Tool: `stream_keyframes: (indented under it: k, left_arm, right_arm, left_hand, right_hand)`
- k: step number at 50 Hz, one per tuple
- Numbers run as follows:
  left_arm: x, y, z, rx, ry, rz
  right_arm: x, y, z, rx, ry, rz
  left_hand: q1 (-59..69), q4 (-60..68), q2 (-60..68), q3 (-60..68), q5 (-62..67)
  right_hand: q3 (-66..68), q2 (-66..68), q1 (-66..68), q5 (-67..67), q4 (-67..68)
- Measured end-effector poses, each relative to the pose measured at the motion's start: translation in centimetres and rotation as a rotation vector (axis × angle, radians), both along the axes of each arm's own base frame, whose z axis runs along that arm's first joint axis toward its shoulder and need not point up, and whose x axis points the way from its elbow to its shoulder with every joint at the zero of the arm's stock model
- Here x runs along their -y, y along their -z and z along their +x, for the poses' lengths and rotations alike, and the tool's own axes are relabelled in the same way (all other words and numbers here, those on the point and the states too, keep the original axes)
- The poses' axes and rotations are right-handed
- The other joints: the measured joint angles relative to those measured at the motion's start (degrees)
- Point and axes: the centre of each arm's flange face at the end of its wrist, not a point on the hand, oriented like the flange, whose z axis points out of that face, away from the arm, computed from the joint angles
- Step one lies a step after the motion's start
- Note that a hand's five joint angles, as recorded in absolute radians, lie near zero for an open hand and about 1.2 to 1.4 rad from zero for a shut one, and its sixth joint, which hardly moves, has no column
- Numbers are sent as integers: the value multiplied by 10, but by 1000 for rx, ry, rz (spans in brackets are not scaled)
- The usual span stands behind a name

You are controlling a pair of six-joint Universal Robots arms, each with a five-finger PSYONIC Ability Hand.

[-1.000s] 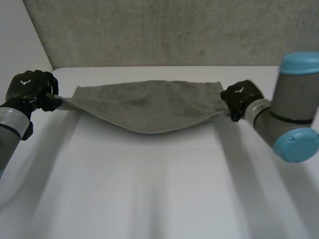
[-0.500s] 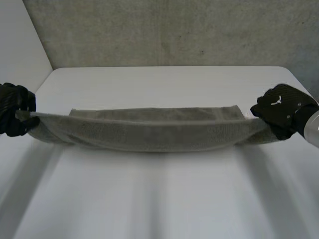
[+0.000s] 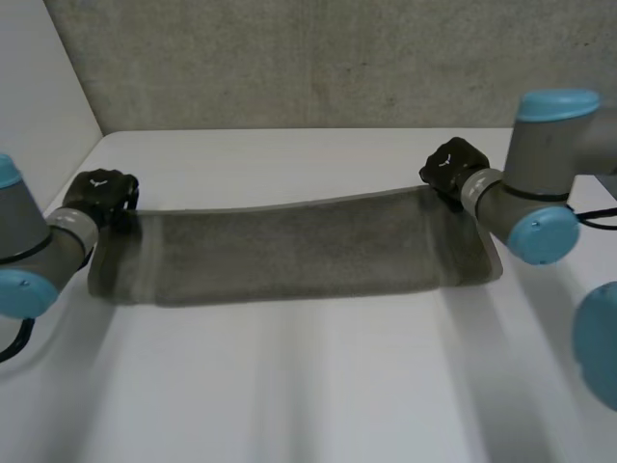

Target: Fold the towel.

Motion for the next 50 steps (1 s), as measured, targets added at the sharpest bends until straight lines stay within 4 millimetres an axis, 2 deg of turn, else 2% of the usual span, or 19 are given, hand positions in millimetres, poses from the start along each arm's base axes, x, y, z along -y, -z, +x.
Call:
stream_keyframes:
  k: [8,10,13,16,18,22,26,30,34,40,44,50]
  left_arm:
    - [19,3,-18,2,34,-40]
    - [21,2,-23,1,44,-50]
    - [22,3,-27,0,53,-52]
    - [19,2,-31,0,61,-43]
    - [16,1,-32,-1,65,-33]
    - [7,-5,-33,-3,67,-13]
    - [-5,-16,-29,-7,62,-1]
    - [-22,-31,-23,-10,58,2]
    - [-39,-42,-17,-13,52,-2]
    - [-62,-53,-6,-15,34,-26]
    - [-68,-54,0,-15,22,-36]
    - [-75,-48,4,-14,11,-26]
  right_arm:
    - [18,23,7,-17,29,-58]
    - [21,29,8,-21,30,-65]
    - [22,34,8,-22,28,-65]
    - [22,37,9,-16,28,-61]
    - [21,36,10,-8,30,-58]
    - [17,22,12,60,53,-34]
    - [8,-2,8,197,94,47]
    - [-7,-22,-4,306,119,178]
    - [-28,-29,-20,338,142,292]
    - [-56,-15,-43,324,175,365]
    - [-62,1,-50,309,179,346]
    - [-64,32,-55,256,164,294]
  left_hand:
    - [0,0,0,0,0]
    - [0,0,0,0,0]
    - [-217,-211,-200,-211,-206]
    - [-544,-551,-534,-556,-537]
    - [-623,-631,-617,-640,-631]
    - [-643,-641,-642,-663,-647]
    - [-643,-641,-642,-663,-647]
    - [-643,-641,-642,-663,-647]
    - [-643,-641,-642,-665,-647]
    - [-643,-641,-642,-666,-647]
    - [-643,-641,-642,-666,-647]
    - [-643,-641,-642,-666,-647]
  right_hand:
    - [0,0,0,0,0]
    - [-41,-40,-24,-47,-37]
    - [-262,-267,-243,-275,-260]
    - [-574,-580,-555,-595,-570]
    - [-627,-627,-599,-639,-618]
    - [-635,-634,-615,-639,-623]
    - [-635,-634,-616,-639,-622]
    - [-635,-634,-617,-639,-623]
    - [-635,-634,-617,-639,-623]
    - [-633,-633,-610,-638,-622]
    - [-621,-618,-595,-625,-614]
    - [-520,-516,-504,-523,-516]
